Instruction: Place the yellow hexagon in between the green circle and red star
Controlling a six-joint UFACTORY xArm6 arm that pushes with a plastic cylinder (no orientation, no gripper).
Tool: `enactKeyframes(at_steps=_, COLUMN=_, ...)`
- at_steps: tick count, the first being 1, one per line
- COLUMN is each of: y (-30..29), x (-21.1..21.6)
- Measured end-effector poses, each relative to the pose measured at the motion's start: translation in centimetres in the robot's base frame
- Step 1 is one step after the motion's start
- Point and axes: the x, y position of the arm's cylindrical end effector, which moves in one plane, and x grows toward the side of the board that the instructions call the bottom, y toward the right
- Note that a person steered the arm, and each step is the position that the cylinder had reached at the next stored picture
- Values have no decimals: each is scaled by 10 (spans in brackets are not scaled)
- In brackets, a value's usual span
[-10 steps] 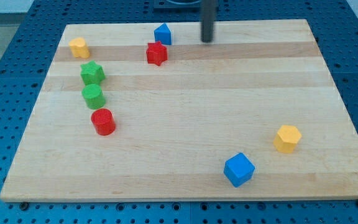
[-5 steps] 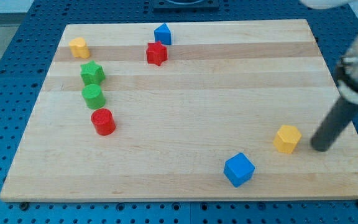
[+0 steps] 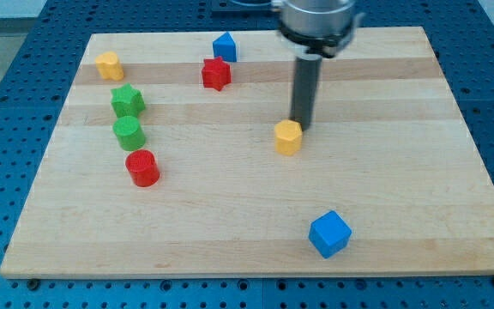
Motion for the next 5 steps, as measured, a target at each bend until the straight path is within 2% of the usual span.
enactKeyframes(at_steps=2, y=10, x=62)
enactKeyframes(at_steps=3, y=-4, x=78)
enactKeyframes(at_steps=4, y=-40, x=114)
enactKeyframes(at_steps=5, y=-63, x=105)
